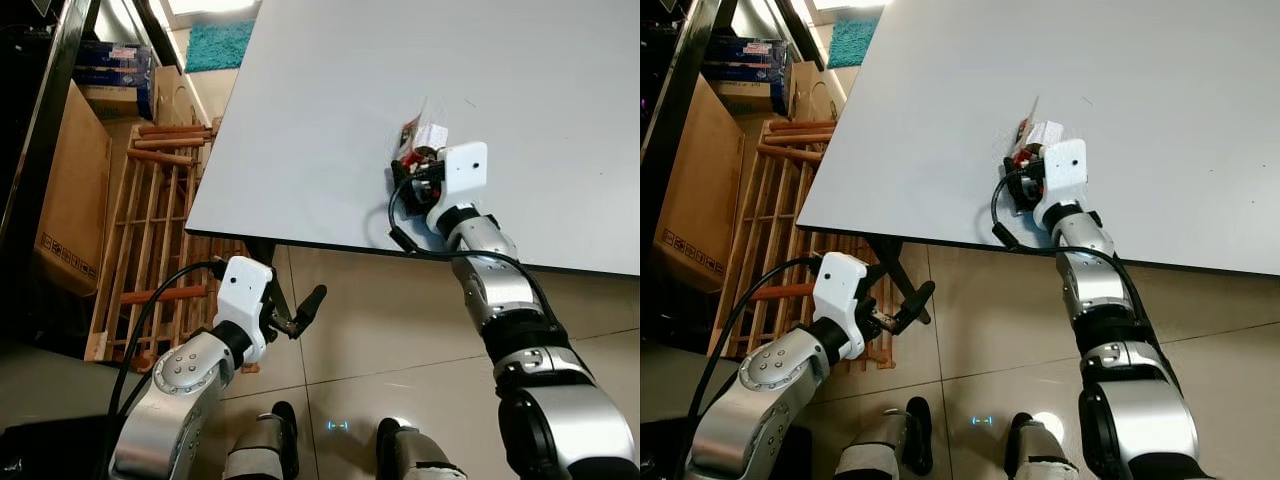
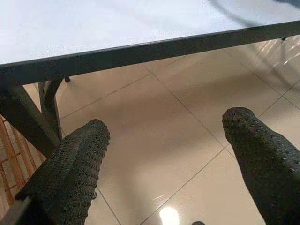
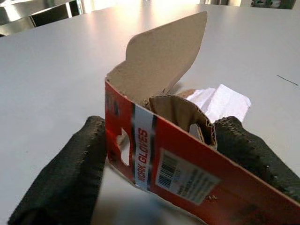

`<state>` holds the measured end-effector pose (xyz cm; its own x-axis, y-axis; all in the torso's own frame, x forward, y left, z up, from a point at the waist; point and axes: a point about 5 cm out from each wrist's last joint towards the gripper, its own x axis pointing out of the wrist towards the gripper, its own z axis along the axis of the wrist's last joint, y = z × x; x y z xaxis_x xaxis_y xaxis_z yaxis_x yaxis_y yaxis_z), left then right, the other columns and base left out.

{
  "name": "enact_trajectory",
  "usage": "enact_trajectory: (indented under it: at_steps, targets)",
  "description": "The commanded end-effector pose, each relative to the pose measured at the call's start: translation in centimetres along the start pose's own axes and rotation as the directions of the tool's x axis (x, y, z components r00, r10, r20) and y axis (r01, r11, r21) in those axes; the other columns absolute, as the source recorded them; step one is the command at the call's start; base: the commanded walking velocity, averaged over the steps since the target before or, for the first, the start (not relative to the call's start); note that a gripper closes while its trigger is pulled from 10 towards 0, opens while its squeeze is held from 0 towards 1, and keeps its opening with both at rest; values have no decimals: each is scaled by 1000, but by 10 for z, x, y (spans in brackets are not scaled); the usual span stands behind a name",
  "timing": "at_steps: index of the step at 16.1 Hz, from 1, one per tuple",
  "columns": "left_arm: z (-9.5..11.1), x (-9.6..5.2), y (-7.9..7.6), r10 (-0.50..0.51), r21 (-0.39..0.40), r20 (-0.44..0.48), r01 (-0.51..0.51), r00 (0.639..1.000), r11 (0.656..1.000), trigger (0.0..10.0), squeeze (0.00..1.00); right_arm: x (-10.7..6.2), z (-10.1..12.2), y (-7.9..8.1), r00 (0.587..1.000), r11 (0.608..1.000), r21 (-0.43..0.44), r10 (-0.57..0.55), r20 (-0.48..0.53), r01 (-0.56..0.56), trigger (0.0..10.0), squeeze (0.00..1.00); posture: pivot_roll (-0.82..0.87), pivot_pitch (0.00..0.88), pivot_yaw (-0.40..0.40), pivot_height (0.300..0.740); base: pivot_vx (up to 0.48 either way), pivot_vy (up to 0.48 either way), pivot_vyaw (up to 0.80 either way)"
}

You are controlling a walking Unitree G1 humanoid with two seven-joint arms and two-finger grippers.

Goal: Picking trash to rubbish bin

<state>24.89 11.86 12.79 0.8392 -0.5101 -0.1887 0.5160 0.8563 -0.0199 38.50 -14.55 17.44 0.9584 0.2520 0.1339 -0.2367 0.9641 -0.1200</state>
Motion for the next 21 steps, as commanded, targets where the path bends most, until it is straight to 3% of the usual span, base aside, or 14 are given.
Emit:
enact_trajectory:
  at_steps: [1, 14, 21]
  targets:
    - [-4, -4, -1, 7, -8, -19, -8, 1000, 1000, 10000, 0, -5, -18, 4, 998, 999, 34, 3, -66, -1, 0, 0, 166, 317, 70, 740, 0, 0, 0]
    - [-3, 1, 1, 12, 5, -16, -12, 1000, 1000, 10000, 0, -5, -23, 4, 997, 1000, 29, -4, -72, 6, 0, 0, 164, 290, 67, 740, 0, 0, 0]
    - [3, 16, 3, 24, 9, 30, -24, 999, 1000, 10000, 0, -2, -15, -10, 996, 996, 58, -72, -46, 75, 0, 0, 144, 212, 41, 740, 0, 0, 0]
